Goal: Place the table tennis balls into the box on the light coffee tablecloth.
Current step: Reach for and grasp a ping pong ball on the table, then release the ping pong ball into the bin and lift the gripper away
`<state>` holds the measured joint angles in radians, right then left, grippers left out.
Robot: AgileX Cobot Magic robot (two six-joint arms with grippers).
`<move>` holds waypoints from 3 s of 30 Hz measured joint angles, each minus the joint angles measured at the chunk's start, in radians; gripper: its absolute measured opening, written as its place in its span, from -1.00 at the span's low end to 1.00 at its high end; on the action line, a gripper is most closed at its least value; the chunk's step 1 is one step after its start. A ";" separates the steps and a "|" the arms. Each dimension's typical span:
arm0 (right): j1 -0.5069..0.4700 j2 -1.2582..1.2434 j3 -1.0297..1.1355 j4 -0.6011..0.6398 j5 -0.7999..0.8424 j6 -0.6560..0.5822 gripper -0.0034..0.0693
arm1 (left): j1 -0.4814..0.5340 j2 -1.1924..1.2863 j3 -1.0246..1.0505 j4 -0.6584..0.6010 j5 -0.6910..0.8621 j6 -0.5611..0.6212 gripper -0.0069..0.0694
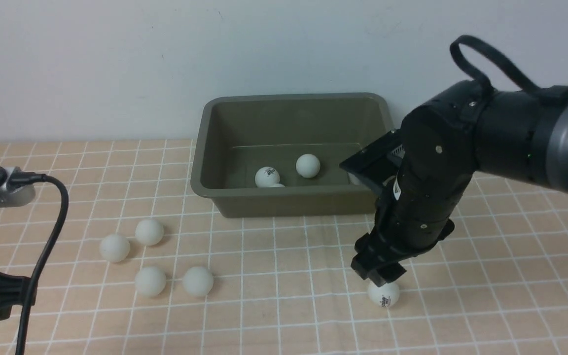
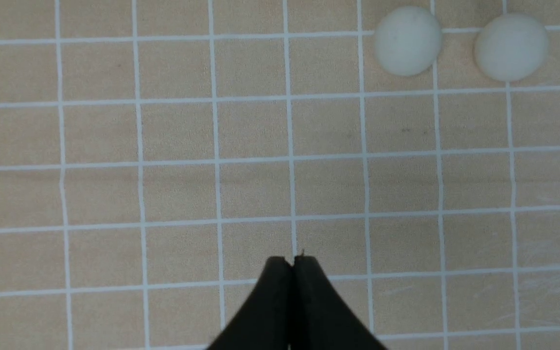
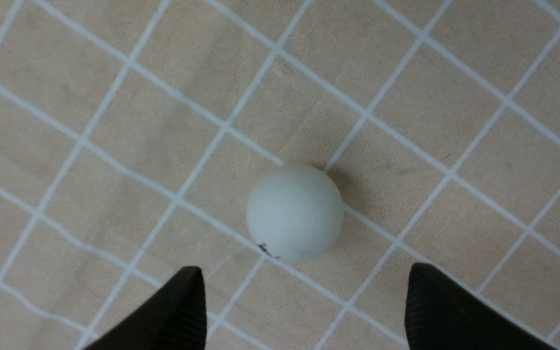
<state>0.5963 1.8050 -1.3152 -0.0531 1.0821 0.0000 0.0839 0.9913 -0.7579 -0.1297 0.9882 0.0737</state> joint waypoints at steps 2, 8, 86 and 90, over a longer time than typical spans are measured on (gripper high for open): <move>0.000 0.012 0.000 -0.001 -0.020 0.000 0.46 | 0.000 0.000 0.000 0.000 0.000 0.000 -1.00; 0.000 0.040 0.000 -0.001 -0.043 0.000 0.46 | 0.000 0.000 0.000 0.000 0.000 0.000 -1.00; -0.176 0.382 -0.693 0.103 -0.046 -0.145 0.29 | 0.000 0.000 0.000 -0.002 -0.058 0.004 -1.00; -0.176 0.355 -0.853 0.028 0.094 -0.145 -0.12 | 0.000 0.001 -0.006 -0.045 -0.102 0.014 -1.00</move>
<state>0.4200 2.1604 -2.1679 -0.0253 1.1765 -0.1445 0.0839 0.9923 -0.7635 -0.1742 0.8861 0.0875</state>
